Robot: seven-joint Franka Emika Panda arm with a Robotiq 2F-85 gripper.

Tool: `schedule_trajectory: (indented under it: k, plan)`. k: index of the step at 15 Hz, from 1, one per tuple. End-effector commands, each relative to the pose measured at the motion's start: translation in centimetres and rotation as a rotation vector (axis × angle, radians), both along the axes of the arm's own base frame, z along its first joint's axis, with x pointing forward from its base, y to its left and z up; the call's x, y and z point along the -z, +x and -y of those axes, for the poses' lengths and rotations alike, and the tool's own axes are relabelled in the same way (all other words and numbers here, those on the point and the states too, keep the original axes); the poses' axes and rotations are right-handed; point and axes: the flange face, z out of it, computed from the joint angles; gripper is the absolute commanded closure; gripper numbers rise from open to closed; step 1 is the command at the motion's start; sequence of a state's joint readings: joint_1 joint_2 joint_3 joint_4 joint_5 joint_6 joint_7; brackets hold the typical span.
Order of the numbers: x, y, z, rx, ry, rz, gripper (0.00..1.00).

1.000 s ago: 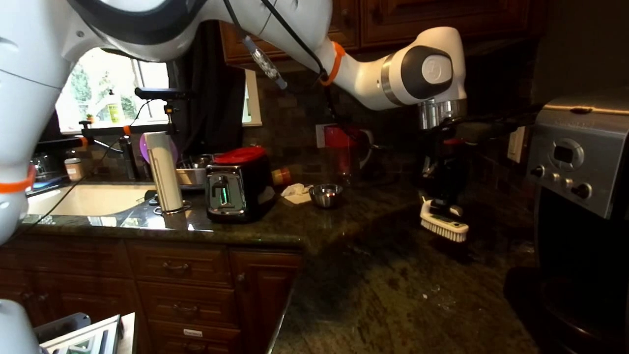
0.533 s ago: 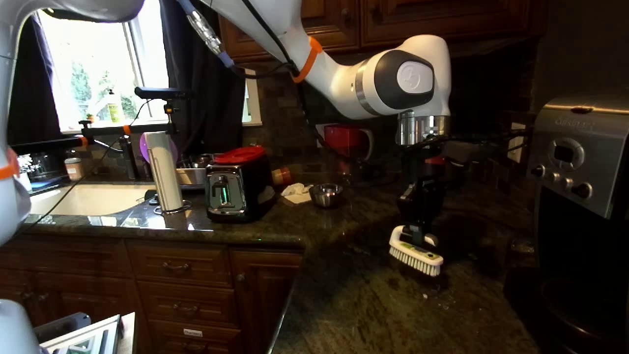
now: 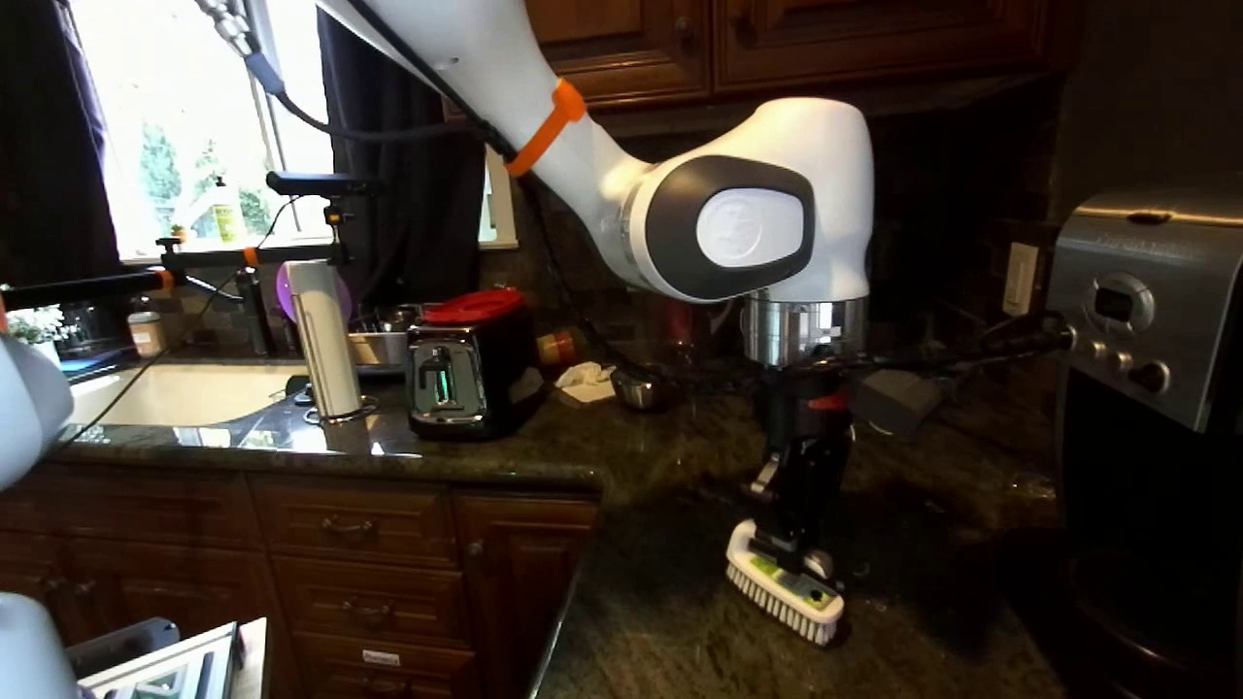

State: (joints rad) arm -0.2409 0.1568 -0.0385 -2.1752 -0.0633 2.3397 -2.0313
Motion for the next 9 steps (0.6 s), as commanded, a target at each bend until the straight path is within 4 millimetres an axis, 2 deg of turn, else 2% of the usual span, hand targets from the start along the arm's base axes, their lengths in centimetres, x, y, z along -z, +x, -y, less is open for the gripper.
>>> schedule_trajectory:
  k: [1, 6, 9]
  plan:
    - [-0.4, 0.2, 0.4, 0.0, -0.012, 0.018, 0.94]
    - [-2.5, 2.0, 1.8, -0.118, -0.212, -0.018, 0.94]
    - [-1.9, 3.4, 1.3, -0.205, -0.258, -0.079, 0.94]
